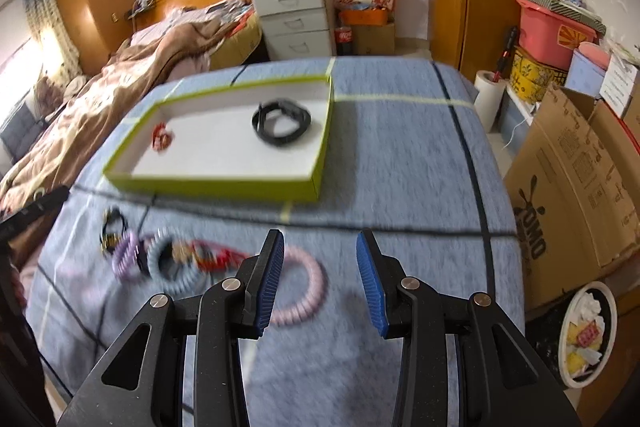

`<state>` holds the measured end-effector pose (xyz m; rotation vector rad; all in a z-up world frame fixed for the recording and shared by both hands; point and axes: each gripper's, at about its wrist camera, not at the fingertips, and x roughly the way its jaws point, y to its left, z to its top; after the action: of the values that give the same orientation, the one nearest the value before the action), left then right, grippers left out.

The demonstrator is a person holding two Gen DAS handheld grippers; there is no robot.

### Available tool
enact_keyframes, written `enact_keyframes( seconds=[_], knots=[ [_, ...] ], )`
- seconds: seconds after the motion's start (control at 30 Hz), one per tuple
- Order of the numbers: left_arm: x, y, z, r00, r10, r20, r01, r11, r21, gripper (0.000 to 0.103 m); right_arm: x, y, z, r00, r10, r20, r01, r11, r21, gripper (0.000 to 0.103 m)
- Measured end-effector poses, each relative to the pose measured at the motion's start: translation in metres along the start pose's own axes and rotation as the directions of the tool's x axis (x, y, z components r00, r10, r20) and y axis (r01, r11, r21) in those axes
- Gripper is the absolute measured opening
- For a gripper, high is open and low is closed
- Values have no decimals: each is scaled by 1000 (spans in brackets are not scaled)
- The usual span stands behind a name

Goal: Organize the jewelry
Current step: 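Move the right tool to the pink coiled hair tie and grasp it, then lower the left tool onto the black gold-beaded hair tie and grasp it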

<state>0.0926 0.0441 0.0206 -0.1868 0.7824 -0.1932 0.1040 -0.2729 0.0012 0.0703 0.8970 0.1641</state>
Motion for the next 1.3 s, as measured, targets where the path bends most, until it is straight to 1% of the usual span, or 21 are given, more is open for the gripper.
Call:
enact_keyframes(
  seconds=[0.1,0.23,0.33,0.4,0.5,0.6,0.63,0.67,0.7,0.73,0.8,0.83,0.93,1.0,1.07,1.2,1.3],
  knots=[
    [-7,2,-9,1000,14,-1,-14,1000,-22,57,13,-8,-10,999,-11,-39,10,1000,-7,39],
    [-10,-6,-13,1000,9,0,-9,1000,-2,57,22,-12,-18,998,21,-59,-23,999,-27,39],
    [-5,-10,-17,1000,3,-22,-3,1000,-16,57,24,-9,-17,998,33,-58,-37,998,-58,39],
    [2,-13,-18,999,-3,-43,2,1000,-23,57,27,-7,-16,997,13,-71,-18,997,-75,39],
    [6,-15,-20,999,13,-51,-15,999,-32,57,30,-2,-18,998,-10,-70,2,994,-110,39],
    [11,-1,-20,997,-21,-78,12,994,-110,57,29,2,-20,997,-41,-70,31,991,-133,39],
    [12,4,-19,996,-31,-84,21,992,-121,57,29,3,-21,997,-47,-67,38,990,-136,39],
    [12,9,-18,996,-22,-84,11,993,-120,57,29,3,-22,997,-55,-62,46,990,-130,39],
    [12,14,-16,997,-12,-82,2,994,-112,57,29,4,-22,996,-64,-58,56,991,-123,37],
    [12,17,-15,997,-9,-81,1,994,-106,57,28,4,-23,996,-77,-54,71,990,-120,26],
    [12,24,-15,997,-6,-81,-2,994,-108,57,26,5,-24,995,-90,-47,84,990,-111,10],
    [13,26,-17,997,-11,-78,3,995,-101,57,26,5,-25,995,-91,-46,86,991,-103,10],
    [20,25,-24,994,-24,-102,19,999,-50,57,24,7,-26,994,-105,-44,101,991,-86,10],
    [24,23,-28,993,-24,-117,21,999,-23,57,21,5,-27,994,-96,-41,94,994,-52,10],
    [28,24,-29,991,-40,-127,39,999,-14,57,15,4,-29,996,-86,-34,86,996,-23,10],
    [30,27,-26,993,-29,-117,28,1000,-10,57,-2,5,-30,997,-71,14,70,997,30,10],
    [35,24,-21,993,-31,-114,35,999,30,57,-9,8,-29,998,-54,40,52,997,49,10]
  ],
)
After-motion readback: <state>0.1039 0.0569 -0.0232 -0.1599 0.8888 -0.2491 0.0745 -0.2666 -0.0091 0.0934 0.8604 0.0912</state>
